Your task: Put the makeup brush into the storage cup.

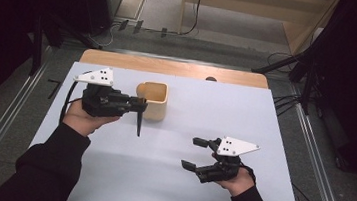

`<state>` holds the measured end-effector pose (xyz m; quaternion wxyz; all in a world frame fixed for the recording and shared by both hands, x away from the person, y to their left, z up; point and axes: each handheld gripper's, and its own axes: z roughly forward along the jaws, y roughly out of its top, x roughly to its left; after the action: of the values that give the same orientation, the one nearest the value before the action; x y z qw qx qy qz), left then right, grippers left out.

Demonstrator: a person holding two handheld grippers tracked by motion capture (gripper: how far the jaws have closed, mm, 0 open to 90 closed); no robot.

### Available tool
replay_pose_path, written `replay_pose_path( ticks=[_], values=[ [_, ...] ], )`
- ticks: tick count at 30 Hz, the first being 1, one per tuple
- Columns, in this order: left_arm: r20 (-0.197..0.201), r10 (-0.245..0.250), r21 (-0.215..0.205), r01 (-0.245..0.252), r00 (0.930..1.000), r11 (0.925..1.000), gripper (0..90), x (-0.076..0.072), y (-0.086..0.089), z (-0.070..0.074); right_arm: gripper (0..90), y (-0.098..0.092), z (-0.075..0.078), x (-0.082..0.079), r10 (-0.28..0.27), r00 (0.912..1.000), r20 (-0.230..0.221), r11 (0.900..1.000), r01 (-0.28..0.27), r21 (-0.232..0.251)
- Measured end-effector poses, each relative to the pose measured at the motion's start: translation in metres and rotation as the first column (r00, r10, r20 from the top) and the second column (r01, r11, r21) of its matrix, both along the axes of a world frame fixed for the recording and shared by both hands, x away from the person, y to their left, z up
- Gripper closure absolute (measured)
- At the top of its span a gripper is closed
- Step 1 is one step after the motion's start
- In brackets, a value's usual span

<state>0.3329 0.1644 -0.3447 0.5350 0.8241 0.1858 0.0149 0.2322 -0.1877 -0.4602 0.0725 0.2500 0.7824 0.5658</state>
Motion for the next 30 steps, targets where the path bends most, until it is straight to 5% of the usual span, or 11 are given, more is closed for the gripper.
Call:
replay_pose_path(
  ticks=[15, 30],
  values=[
    [0.023, 0.022, -0.012, -0.022, 0.9995, 0.9997, 79.5, 0.023, -0.013, 0.023, 19.8, 0.000, -0.001, -0.001, -0.002, 1.0000, -0.004, 1.000, 0.002, 0.000],
    [0.066, 0.100, -0.019, -0.099, 0.9928, 0.9949, 79.5, 0.053, -0.020, 0.038, 19.9, 0.000, -0.002, -0.001, 0.000, 1.0000, -0.009, 1.000, 0.000, 0.006]
  ],
)
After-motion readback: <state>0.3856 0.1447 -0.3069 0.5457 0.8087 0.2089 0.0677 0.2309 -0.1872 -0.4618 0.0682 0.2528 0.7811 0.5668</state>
